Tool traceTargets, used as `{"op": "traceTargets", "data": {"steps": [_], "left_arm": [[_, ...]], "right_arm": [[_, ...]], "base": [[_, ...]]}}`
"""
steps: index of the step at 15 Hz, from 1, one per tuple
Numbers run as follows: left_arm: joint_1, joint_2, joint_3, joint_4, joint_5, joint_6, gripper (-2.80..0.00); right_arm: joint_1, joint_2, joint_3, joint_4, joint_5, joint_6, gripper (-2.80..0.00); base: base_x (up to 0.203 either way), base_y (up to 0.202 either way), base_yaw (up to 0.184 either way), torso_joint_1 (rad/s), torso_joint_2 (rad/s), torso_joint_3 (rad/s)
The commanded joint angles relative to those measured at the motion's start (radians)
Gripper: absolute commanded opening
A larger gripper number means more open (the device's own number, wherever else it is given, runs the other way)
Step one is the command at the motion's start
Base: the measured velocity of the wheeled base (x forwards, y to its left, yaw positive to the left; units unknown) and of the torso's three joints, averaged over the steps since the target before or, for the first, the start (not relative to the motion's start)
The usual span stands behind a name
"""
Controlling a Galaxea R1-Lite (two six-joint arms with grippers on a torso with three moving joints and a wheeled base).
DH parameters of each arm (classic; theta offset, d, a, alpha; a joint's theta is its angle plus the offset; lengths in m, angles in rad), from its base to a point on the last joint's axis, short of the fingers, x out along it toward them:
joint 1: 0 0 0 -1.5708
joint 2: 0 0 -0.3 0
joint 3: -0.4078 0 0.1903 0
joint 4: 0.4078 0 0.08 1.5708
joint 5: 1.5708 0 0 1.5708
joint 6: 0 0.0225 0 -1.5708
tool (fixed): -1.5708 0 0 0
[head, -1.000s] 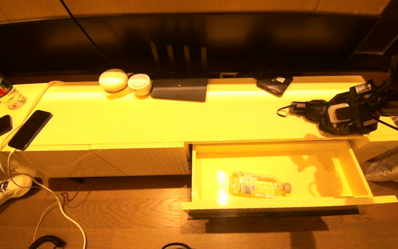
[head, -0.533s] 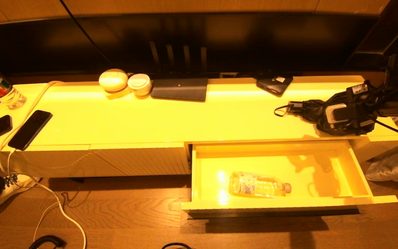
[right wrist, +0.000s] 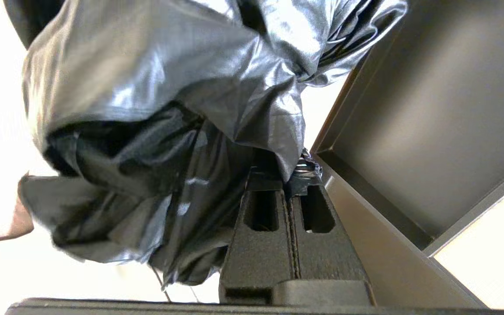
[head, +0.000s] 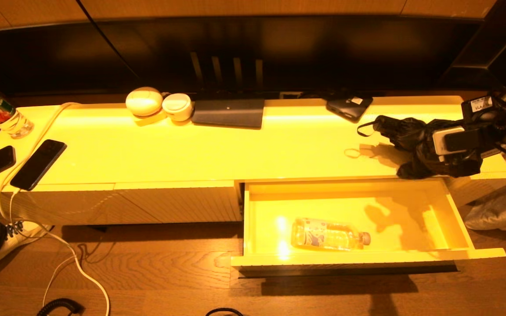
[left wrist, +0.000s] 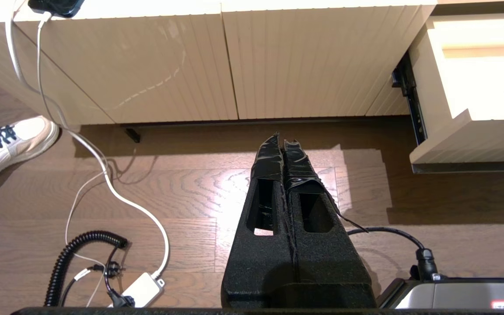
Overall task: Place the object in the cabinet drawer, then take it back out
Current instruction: Take the umbrella out of the drawer and put it on the table
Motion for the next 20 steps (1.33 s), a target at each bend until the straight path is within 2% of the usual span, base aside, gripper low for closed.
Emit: {"op": "traceTargets", "data": {"steps": [1, 9, 11, 16, 20], "left_arm": [[0.0, 0.0, 0.002, -0.001, 0.001, 0.0, -2.8], [0.0, 0.0, 0.002, -0.001, 0.001, 0.0, -2.8], [0.0, 0.0, 0.002, -0.001, 0.001, 0.0, -2.8], [0.0, 0.0, 0.002, -0.001, 0.001, 0.0, -2.8], [0.0, 0.0, 0.002, -0.001, 0.001, 0.0, -2.8]], "right_arm": [[0.0, -0.025, 0.016, 0.002, 0.003, -0.013, -2.8], [-0.038, 0.139, -0.105, -0.015, 0.023, -0.017, -2.8], [-0.037, 0.168, -0.105, -0.047, 0.027, -0.012, 0.0], [-0.017, 0.17, -0.106, -0.079, 0.031, 0.007, 0.0], [0.006, 0.026, -0.094, -0.035, 0.029, 0.101, 0.0]], "base": [[0.0, 0.0, 0.0, 0.0, 0.0, 0.0], [0.0, 0.0, 0.0, 0.0, 0.0, 0.0], [0.0, 0.0, 0.0, 0.0, 0.0, 0.0], [0.0, 0.0, 0.0, 0.0, 0.0, 0.0], [0.0, 0.0, 0.0, 0.0, 0.0, 0.0]]}}
